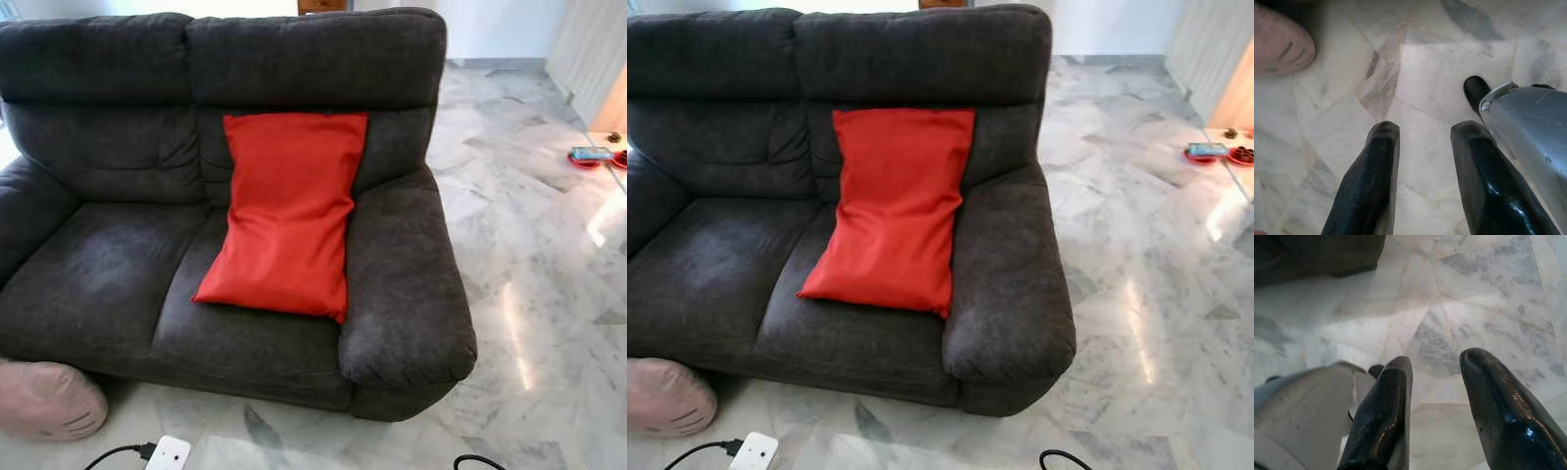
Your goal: Move the pillow to the sofa from floor
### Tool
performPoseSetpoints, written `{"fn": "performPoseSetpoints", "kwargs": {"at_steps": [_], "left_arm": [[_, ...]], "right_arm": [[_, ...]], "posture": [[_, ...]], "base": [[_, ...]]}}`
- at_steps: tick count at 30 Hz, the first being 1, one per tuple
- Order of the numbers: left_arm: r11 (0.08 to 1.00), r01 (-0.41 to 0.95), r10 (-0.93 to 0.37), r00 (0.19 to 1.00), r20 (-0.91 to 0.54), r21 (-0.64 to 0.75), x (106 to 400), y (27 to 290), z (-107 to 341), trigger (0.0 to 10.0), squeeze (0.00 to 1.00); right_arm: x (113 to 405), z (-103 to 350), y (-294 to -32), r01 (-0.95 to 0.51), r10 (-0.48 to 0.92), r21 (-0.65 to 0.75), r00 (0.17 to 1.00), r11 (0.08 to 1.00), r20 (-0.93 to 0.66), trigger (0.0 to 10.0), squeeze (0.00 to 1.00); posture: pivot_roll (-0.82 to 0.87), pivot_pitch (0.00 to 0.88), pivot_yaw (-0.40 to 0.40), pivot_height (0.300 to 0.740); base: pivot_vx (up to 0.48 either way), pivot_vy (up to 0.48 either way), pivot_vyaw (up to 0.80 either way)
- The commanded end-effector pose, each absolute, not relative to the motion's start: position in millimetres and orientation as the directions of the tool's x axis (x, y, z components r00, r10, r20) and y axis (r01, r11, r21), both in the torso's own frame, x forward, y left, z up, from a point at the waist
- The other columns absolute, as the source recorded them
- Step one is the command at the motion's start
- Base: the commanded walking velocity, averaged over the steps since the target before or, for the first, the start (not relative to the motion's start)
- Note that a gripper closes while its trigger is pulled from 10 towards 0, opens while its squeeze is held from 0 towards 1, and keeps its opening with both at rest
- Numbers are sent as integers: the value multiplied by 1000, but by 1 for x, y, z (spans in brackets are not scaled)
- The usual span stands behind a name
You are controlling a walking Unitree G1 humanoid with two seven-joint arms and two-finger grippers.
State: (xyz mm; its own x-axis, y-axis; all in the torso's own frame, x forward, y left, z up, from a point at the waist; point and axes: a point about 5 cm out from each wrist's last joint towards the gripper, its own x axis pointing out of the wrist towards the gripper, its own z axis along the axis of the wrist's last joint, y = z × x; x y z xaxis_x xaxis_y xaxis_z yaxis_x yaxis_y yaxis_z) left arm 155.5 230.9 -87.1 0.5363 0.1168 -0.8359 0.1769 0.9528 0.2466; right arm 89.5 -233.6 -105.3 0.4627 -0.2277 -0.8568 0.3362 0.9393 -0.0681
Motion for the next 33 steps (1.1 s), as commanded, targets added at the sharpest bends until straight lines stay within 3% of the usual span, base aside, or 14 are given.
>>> {"fn": "performPoseSetpoints", "kwargs": {"at_steps": [1,11,25,33], "left_arm": [[960,140,135,530,-837,244,149,233,-89,10000,0],[971,49,170,546,-820,234,147,230,-90,10000,0],[975,57,152,536,-830,215,143,217,-94,10000,0],[973,106,118,534,-837,205,140,208,-97,10000,0]], "right_arm": [[85,-107,-231,311,-208,-66,449,948,-869,10000,0],[91,-106,-229,185,-145,-61,482,981,-864,10000,0],[91,-104,-235,145,-144,-83,487,986,-861,10000,0],[84,-104,-242,182,-177,-101,469,978,-865,10000,0]], "posture": [[-179,52,9,740],[-48,15,-87,740],[5,0,-132,740],[-4,0,-105,740]], "base": [[0,0,0],[0,0,0],[0,0,0],[0,0,0]]}}
